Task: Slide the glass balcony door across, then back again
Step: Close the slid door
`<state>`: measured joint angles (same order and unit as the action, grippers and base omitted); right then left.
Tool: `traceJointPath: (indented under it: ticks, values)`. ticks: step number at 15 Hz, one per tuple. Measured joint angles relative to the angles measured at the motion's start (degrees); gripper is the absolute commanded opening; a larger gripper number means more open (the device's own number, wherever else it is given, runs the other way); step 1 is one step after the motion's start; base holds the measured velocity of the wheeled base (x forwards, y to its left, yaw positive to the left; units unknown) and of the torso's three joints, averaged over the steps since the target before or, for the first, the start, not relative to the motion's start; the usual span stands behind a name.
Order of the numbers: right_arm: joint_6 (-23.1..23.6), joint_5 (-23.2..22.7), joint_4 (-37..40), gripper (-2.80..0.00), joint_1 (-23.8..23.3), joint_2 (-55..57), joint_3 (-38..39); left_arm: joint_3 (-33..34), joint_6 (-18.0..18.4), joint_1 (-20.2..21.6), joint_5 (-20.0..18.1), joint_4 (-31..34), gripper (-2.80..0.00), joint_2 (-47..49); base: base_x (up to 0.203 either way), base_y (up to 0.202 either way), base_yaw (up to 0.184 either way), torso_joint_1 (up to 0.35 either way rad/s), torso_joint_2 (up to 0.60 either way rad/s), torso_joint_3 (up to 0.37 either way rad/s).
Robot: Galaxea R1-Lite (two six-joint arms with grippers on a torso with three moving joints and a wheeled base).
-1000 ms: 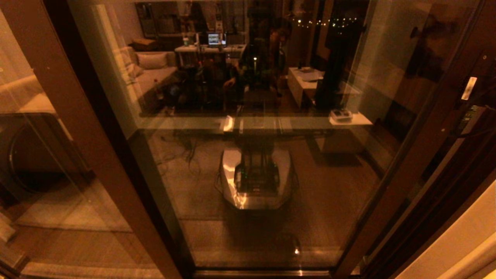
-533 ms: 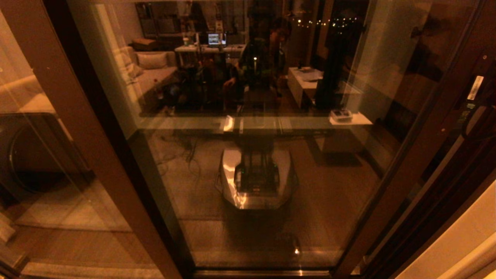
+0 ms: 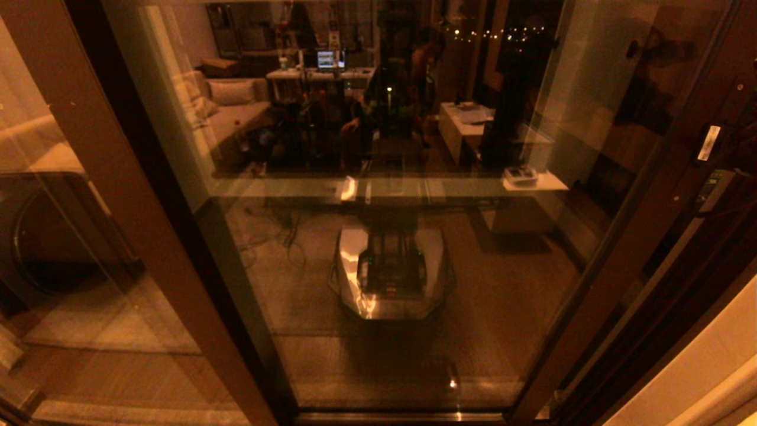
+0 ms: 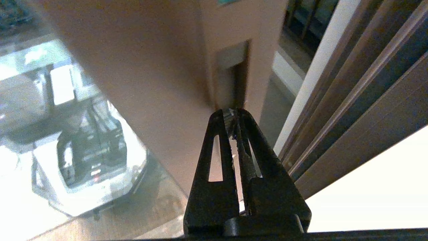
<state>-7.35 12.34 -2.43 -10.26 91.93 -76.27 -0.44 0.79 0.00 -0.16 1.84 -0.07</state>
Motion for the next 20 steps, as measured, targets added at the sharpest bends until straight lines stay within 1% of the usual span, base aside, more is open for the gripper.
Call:
traceJointPath:
  ticks: [4,12,16,20]
  values:
    - [-0.2,0.1,0.0,-2.80,-0.8,2.4,-1.6,0.0,0.0,0.0,0.0,0.0,-2.80,0.0,0.000,0.000,0.000,0.000,0.00,0.000]
    - [-0.1,0.1,-1.9,-2.80,-1.8,3.9,-1.8,0.0,0.0,0.0,0.0,0.0,-2.80,0.0,0.000,0.000,0.000,0.000,0.00,0.000]
    - [0.3,0.1,-2.4,-2.80,-3.1,4.6,-2.2,0.0,0.0,0.0,-0.1,0.0,-2.80,0.0,0.000,0.000,0.000,0.000,0.00,0.000]
    - [0.4,0.5,-4.8,-2.80,-4.6,5.4,-2.6,0.0,0.0,0.0,0.0,0.0,-2.80,0.0,0.000,0.000,0.000,0.000,0.00,0.000]
